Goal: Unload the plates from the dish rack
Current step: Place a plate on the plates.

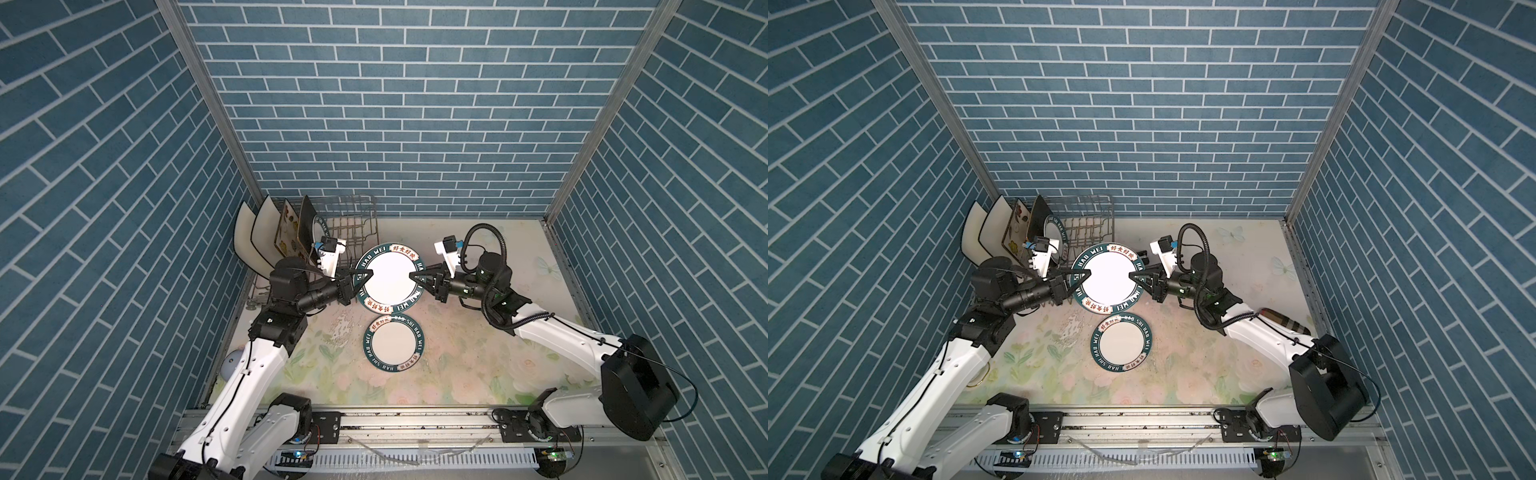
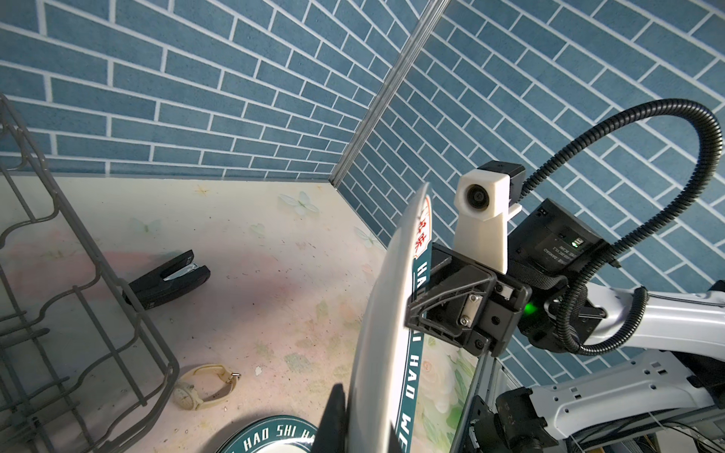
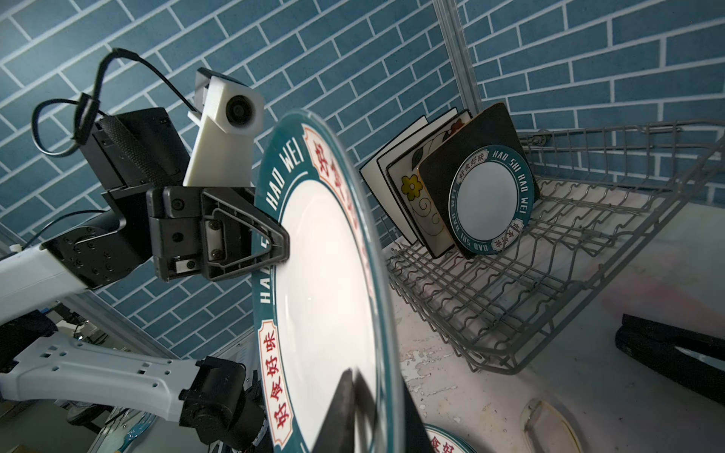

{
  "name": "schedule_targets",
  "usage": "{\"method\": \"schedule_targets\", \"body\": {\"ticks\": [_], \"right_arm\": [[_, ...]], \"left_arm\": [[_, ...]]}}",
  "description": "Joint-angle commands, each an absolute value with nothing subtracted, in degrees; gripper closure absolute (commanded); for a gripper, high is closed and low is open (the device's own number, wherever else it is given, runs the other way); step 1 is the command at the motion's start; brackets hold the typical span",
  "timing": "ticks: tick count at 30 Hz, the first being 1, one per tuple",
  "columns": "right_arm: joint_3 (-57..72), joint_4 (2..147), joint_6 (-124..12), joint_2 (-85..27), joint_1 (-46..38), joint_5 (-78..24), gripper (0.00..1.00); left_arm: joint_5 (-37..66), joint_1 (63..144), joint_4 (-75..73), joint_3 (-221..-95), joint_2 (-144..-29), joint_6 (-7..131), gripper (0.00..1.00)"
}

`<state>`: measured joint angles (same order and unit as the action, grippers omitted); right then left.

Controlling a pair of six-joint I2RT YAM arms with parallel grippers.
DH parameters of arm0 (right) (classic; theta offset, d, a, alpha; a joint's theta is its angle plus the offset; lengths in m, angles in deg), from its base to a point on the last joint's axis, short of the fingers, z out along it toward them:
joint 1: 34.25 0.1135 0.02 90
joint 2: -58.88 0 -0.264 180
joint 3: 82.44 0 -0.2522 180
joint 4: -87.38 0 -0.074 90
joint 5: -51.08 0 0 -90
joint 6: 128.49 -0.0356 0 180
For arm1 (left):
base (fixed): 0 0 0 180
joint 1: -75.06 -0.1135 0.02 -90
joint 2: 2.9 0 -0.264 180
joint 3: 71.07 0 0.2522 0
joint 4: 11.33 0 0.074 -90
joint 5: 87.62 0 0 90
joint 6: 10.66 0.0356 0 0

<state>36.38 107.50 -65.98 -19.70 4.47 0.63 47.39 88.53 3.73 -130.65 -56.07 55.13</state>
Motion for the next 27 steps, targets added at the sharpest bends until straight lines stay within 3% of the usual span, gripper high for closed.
{"method": "schedule_targets", "body": {"ticks": [1,7,13,20,27], "right_arm": [[34.4,111.0,-64.8,-20.1,5.6,-0.9,0.95],[35.2,111.2,-69.0,-20.2,5.6,-5.0,1.0],[36.3,109.6,-74.7,-20.1,5.4,-10.4,1.0],[37.0,108.7,-78.8,-20.0,5.3,-12.5,1.0],[38.1,102.4,-82.1,-18.3,5.0,-16.0,1.0]], "left_arm": [[46.1,89.1,2.0,-129.3,-57.7,54.0,0.85],[44.1,89.0,2.8,-129.7,-59.7,56.7,0.66],[42.6,89.1,1.9,-130.8,-62.6,57.7,0.68],[41.8,89.0,3.1,-132.8,-65.1,60.0,0.52],[33.6,88.9,12.7,-138.5,-63.0,70.1,0.42]]}}
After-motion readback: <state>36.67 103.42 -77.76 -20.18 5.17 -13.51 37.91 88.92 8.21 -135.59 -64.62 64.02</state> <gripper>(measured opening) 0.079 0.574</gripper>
